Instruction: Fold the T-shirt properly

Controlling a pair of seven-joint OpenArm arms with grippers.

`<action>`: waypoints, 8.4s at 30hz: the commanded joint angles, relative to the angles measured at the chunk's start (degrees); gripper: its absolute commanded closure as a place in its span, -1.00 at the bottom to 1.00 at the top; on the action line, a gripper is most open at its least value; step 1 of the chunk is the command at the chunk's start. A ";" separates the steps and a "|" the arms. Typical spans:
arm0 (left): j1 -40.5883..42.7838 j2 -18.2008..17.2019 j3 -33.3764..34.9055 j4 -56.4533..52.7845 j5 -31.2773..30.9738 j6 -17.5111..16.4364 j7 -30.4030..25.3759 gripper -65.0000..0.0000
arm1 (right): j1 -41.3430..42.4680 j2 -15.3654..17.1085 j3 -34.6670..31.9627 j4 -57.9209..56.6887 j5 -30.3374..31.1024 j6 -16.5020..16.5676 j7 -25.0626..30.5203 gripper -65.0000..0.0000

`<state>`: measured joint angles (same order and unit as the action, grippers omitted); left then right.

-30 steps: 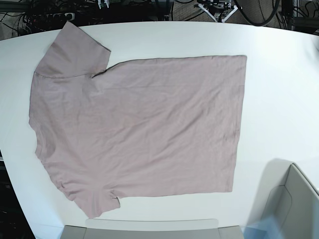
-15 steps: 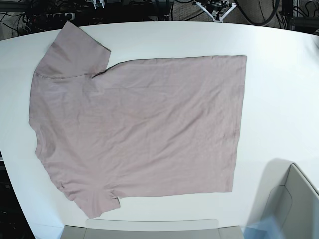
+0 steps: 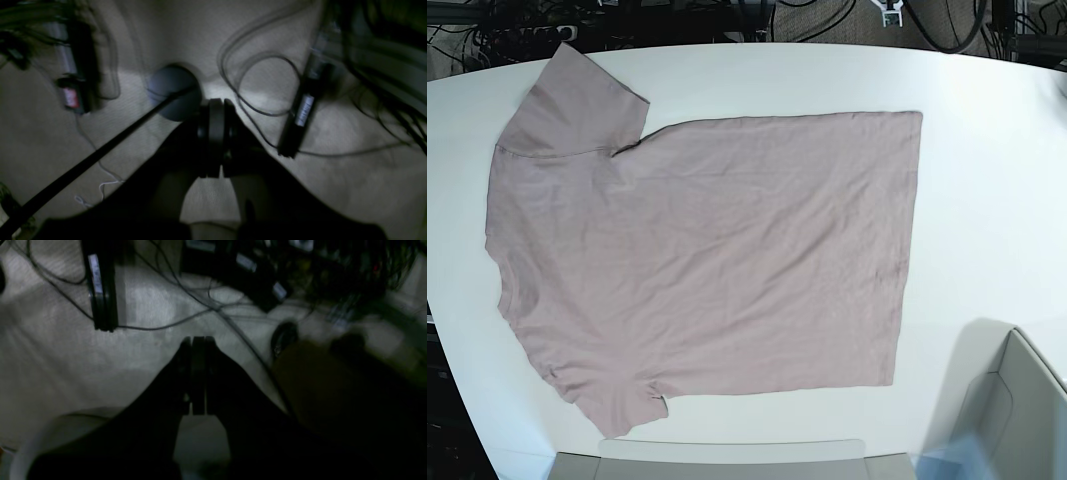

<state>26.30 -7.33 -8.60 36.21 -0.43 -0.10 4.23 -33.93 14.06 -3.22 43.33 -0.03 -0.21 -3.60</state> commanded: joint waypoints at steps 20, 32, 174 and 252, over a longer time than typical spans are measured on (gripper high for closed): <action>32.99 -0.27 -0.67 59.75 -0.06 0.23 9.88 1.00 | -30.46 19.21 -0.42 47.17 23.37 0.08 -4.98 1.00; 38.71 -0.27 -0.85 78.56 0.03 0.23 9.88 1.00 | -38.99 18.24 18.39 69.24 24.16 0.08 -5.06 1.00; 1.08 -10.47 -9.20 63.35 -39.88 -5.92 51.64 0.43 | -2.42 1.45 35.88 47.61 45.44 15.55 -31.96 0.23; -29.87 -8.36 -11.66 55.18 -25.55 -5.66 60.08 1.00 | 39.34 3.03 19.97 45.24 18.45 15.64 -53.15 1.00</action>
<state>-3.01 -14.83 -20.08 90.74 -26.61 -5.82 65.12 4.40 16.19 16.45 87.68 18.20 15.44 -57.65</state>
